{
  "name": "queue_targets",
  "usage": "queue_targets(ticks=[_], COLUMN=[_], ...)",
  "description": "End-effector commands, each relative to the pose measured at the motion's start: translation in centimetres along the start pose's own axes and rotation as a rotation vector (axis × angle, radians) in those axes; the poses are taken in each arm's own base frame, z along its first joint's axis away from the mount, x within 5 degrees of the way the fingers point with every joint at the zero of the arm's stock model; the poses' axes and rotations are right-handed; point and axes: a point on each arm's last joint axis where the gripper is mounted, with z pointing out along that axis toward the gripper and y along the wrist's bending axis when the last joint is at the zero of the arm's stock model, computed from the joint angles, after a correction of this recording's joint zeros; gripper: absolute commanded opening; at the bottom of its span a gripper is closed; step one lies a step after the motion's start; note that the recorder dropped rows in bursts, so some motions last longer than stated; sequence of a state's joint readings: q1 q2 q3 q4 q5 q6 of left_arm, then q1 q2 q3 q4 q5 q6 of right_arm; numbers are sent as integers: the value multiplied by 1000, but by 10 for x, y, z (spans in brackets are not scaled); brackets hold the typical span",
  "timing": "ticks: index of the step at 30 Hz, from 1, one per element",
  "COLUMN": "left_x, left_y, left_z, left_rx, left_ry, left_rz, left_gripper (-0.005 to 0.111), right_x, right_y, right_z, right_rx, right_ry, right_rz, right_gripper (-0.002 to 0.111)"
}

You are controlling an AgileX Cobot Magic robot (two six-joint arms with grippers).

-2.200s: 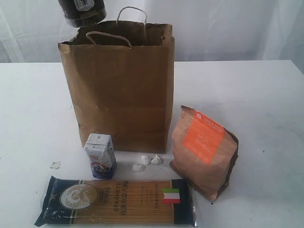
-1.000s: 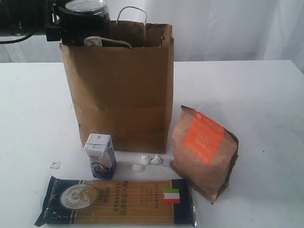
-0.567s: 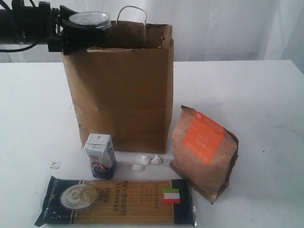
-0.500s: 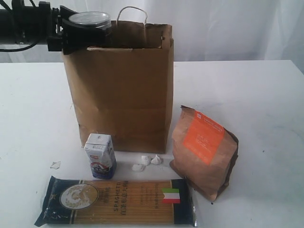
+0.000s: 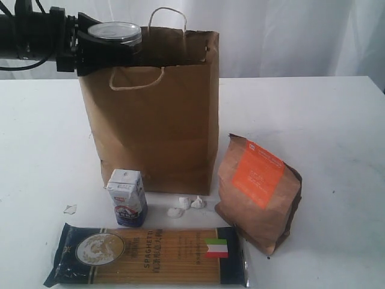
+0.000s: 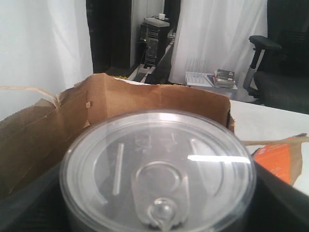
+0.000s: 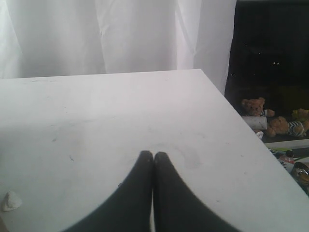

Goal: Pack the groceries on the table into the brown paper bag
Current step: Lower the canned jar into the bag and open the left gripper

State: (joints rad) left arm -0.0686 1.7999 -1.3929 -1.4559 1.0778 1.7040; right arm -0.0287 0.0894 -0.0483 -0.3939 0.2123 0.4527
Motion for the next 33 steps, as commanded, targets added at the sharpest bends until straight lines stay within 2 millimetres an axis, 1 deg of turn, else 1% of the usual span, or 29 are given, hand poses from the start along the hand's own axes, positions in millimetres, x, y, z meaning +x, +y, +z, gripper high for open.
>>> queue_targets(ticks=[1, 9, 12, 16, 18, 24, 29, 31, 33], left_x=[-11, -11, -10, -10, -10, -10, -12, -16, -24], left_y=[-2, -2, -3, -3, -3, -3, -10, -12, -11], left_z=[-1, -1, 0, 0, 0, 0, -1, -1, -3], left_rx=[2, 0, 5, 5, 5, 10, 80, 111, 97], left_ry=[-53, -52, -42, -38, -38, -41, -59, -102, -192], left_rz=[4, 7, 11, 5, 5, 4, 6, 1, -16], left_gripper=[59, 61, 72, 95, 104, 105, 105, 105, 105], right_x=[1, 1, 1, 1, 1, 1, 1, 1, 1], right_y=[0, 0, 0, 0, 0, 0, 0, 0, 0], right_z=[0, 0, 0, 0, 0, 0, 0, 0, 0], right_rx=[5, 5, 5, 5, 5, 5, 5, 5, 5], right_ry=[2, 2, 2, 2, 2, 2, 2, 2, 2], right_rz=[-2, -2, -2, -2, -2, -2, -2, -2, -2], right_gripper=[0, 0, 0, 0, 0, 0, 0, 0, 0])
